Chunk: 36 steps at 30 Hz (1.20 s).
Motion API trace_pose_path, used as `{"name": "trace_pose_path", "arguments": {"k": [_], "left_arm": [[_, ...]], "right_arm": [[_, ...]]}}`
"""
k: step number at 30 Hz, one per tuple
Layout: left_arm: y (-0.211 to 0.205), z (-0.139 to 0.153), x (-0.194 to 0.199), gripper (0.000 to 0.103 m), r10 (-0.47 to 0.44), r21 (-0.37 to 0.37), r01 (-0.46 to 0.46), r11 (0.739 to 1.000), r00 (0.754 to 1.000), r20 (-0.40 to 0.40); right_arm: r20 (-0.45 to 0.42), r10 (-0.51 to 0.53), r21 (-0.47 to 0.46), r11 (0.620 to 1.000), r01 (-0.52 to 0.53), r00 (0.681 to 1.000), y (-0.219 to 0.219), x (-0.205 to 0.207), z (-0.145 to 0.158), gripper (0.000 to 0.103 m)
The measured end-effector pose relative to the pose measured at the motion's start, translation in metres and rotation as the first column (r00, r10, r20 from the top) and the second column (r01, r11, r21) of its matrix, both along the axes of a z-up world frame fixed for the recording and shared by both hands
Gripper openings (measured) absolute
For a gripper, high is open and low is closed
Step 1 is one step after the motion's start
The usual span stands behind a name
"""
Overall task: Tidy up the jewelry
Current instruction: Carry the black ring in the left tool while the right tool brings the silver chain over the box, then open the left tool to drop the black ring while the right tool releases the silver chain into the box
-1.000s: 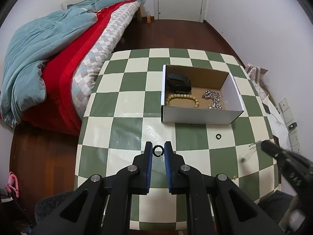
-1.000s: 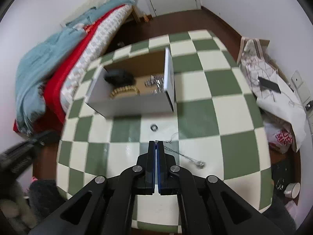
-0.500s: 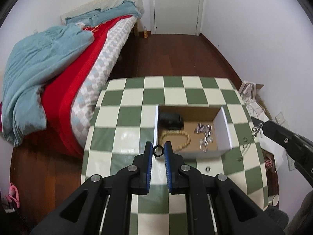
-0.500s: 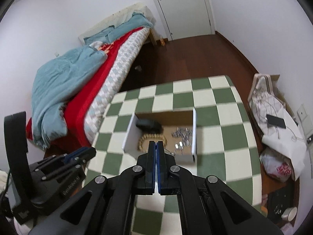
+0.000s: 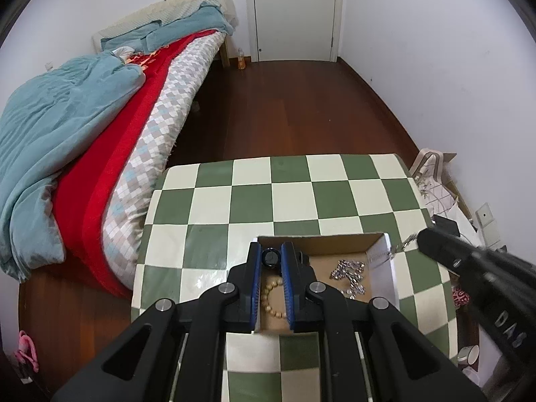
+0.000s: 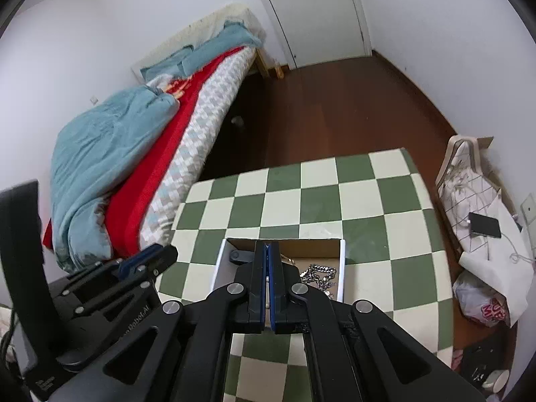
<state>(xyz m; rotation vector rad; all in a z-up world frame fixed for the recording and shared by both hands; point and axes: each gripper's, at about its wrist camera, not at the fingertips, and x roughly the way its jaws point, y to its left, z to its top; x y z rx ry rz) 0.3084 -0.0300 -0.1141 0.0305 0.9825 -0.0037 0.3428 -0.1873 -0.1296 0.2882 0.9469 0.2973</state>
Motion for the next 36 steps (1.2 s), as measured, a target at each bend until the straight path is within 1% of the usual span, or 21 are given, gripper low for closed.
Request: {"name": "trace_pose_path", "arguments": {"k": [3, 8, 10, 12, 14, 15, 16, 17, 18, 19, 20, 21, 22, 23, 25, 27, 28, 33, 36], "left_arm": [[0.0, -0.011, 0.013, 0.009, 0.002, -0.004, -0.002, 1.0, 1.0, -0.023], [0.002, -0.029, 0.028, 0.01, -0.005, -0.041, 0.002, 0.999, 0.998, -0.07], [0.002, -0.034, 0.034, 0.011, -0.012, -0.062, 0.006, 0.998, 0.996, -0.093], [0.005, -0.035, 0.039, 0.014, 0.004, -0.086, -0.014, 0.996, 0.994, -0.109], [0.008, -0.035, 0.042, 0.032, 0.025, -0.087, -0.034, 0.996, 0.994, -0.108], [0.011, -0.035, 0.043, 0.057, 0.036, -0.082, -0.045, 0.996, 0.994, -0.106], [0.013, -0.033, 0.042, 0.084, 0.045, -0.078, -0.053, 0.996, 0.994, -0.099], [0.016, -0.032, 0.041, 0.088, 0.056, -0.071, -0.062, 0.996, 0.994, -0.091], [0.018, -0.032, 0.04, 0.09, 0.063, -0.063, -0.069, 0.996, 0.994, -0.086], [0.021, -0.033, 0.04, 0.093, 0.067, -0.058, -0.073, 0.996, 0.994, -0.09], [0.023, -0.035, 0.039, 0.096, 0.076, -0.048, -0.081, 0.996, 0.992, -0.101], [0.024, -0.038, 0.038, 0.101, 0.085, -0.028, -0.089, 0.996, 0.99, -0.114], [0.025, -0.04, 0.037, 0.102, 0.089, -0.011, -0.091, 0.996, 0.989, -0.118], [0.025, -0.042, 0.034, 0.102, 0.092, 0.006, -0.092, 0.996, 0.989, -0.12], [0.027, -0.047, 0.028, 0.102, 0.095, 0.028, -0.093, 0.995, 0.988, -0.125], [0.028, -0.05, 0.023, 0.102, 0.1, 0.046, -0.094, 0.994, 0.987, -0.13], [0.028, -0.051, 0.02, 0.102, 0.101, 0.056, -0.095, 0.994, 0.986, -0.131], [0.03, -0.05, 0.005, 0.102, 0.108, 0.083, -0.098, 0.992, 0.986, -0.125], [0.032, -0.043, -0.007, 0.102, 0.116, 0.091, -0.107, 0.99, 0.988, -0.101]], "right_arm": [[-0.038, 0.013, -0.013, 1.0, -0.013, 0.999, 0.005, 0.017, -0.019, 0.001], [-0.083, 0.028, -0.029, 0.999, -0.03, 0.996, 0.01, 0.034, -0.042, 0.001], [-0.097, 0.026, -0.022, 0.999, -0.028, 0.995, 0.009, 0.039, -0.047, 0.001], [-0.132, 0.036, 0.005, 0.999, -0.035, 0.991, 0.006, 0.046, -0.056, 0.001], [-0.183, 0.036, 0.037, 0.999, -0.03, 0.982, 0.002, 0.052, -0.066, 0.002], [-0.21, 0.037, 0.04, 0.999, -0.029, 0.977, 0.0, 0.056, -0.072, 0.003], [-0.229, 0.034, 0.031, 0.999, -0.028, 0.973, -0.001, 0.058, -0.076, 0.013], [-0.236, 0.025, 0.021, 1.0, -0.021, 0.971, -0.003, 0.059, -0.078, 0.038], [-0.244, 0.019, 0.012, 1.0, -0.017, 0.97, -0.005, 0.059, -0.081, 0.054], [-0.251, 0.017, 0.009, 1.0, -0.015, 0.968, -0.007, 0.058, -0.083, 0.071], [-0.252, 0.006, -0.006, 1.0, -0.008, 0.968, -0.01, 0.056, -0.085, 0.075], [-0.249, -0.001, -0.034, 0.999, -0.007, 0.968, -0.011, 0.054, -0.085, 0.076], [-0.249, -0.01, -0.071, 0.997, -0.008, 0.969, -0.011, 0.052, -0.086, 0.081], [-0.251, -0.017, -0.093, 0.996, -0.007, 0.968, -0.011, 0.051, -0.087, 0.091], [-0.261, -0.037, -0.149, 0.989, -0.002, 0.965, -0.011, 0.047, -0.09, 0.099], [-0.26, -0.062, -0.219, 0.976, 0.004, 0.964, -0.01, 0.042, -0.093, 0.1], [-0.263, -0.074, -0.253, 0.967, 0.006, 0.962, -0.01, 0.039, -0.096, 0.102], [-0.254, -0.104, -0.343, 0.939, 0.011, 0.962, -0.006, 0.025, -0.099, 0.103], [-0.234, -0.11, -0.362, 0.932, 0.019, 0.966, -0.004, 0.014, -0.094, 0.103]]}}
